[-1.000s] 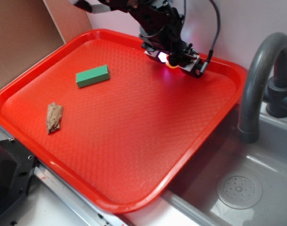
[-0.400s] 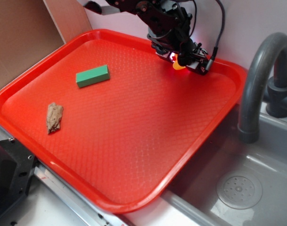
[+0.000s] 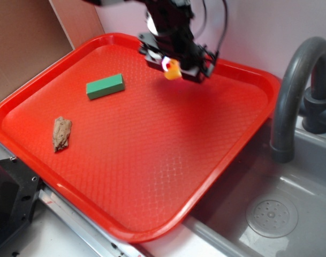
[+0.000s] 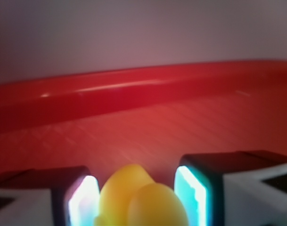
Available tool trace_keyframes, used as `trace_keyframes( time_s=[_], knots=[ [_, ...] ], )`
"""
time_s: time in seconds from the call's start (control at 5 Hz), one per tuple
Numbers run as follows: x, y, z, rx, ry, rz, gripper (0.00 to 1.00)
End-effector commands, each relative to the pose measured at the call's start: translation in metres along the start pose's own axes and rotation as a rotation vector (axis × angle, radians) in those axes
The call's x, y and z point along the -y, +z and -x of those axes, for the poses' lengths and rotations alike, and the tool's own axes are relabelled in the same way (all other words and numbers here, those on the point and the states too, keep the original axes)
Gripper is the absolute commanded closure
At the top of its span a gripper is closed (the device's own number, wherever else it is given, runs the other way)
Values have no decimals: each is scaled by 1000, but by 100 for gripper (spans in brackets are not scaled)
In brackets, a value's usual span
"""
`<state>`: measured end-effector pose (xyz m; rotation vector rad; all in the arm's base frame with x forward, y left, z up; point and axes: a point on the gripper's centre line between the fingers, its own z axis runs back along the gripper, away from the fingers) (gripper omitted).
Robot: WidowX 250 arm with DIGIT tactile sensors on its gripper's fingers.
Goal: Grab the yellow duck.
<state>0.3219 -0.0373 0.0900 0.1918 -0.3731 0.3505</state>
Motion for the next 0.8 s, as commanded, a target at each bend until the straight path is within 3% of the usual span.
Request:
trace_keyframes(
  time_s=[0.0, 0.2, 0.4, 0.6],
  knots=[
    [-48, 99, 23, -247, -8, 221, 100],
    [-80, 141, 48, -311, -39, 314, 100],
    [-90, 153, 53, -309, -33, 282, 100],
    [-82, 147, 48, -294, -67, 183, 100]
  ],
)
